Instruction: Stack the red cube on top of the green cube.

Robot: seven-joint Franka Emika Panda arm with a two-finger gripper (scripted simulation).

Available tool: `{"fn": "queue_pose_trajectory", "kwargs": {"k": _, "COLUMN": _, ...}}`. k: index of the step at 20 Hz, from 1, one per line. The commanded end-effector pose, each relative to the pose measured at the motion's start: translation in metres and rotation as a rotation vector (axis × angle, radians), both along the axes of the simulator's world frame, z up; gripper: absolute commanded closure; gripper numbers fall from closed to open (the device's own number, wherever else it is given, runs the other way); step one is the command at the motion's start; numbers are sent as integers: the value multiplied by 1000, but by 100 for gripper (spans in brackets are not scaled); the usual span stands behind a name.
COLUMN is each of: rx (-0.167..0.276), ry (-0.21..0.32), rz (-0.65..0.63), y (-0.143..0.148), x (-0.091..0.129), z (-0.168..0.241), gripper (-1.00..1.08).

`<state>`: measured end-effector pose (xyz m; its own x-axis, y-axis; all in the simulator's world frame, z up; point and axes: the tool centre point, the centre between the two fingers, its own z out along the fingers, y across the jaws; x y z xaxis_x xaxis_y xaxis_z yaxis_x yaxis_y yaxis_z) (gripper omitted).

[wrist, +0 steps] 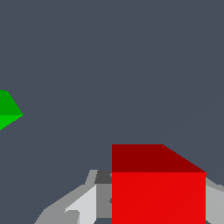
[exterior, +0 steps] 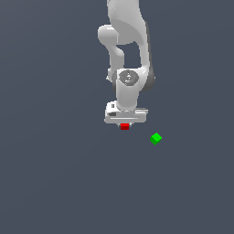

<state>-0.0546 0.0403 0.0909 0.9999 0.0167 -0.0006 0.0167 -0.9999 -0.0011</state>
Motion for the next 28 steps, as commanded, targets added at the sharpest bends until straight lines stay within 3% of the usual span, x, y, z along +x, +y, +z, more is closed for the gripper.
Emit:
{"fn": "queue_pose_trajectory", "kwargs": {"k": 1, "rx": 0, "ry": -1, "rz": -1, "y": 32, "x": 7, "z": -6, "gripper": 108}}
{"fn": "queue_pose_trajectory", "kwargs": {"k": 7, "rx": 0, "ry": -1, "rz": -1, "y": 101, "x": 23, "z": -18, "gripper": 108}}
{"fn": "queue_pose_trajectory", "kwargs": {"k": 12, "rx": 0, "ry": -1, "rz": -1, "y": 140, "x": 33, "z": -25, "gripper": 108}}
{"fn": "queue_pose_trajectory", "kwargs": {"k": 23, "rx": -1, "ry": -1, "rz": -1, "y": 171, "x": 43, "z": -31, "gripper": 108}}
{"fn": "queue_pose_trajectory", "kwargs": {"k": 24, "rx": -1, "ry": -1, "rz": -1, "y": 171, "x": 43, "z": -31, "gripper": -92}}
{"fn": "queue_pose_trajectory", "kwargs": {"k": 28, "rx": -1, "ry": -1, "rz": -1, "y": 171, "x": 43, "z": -31, "gripper": -92}}
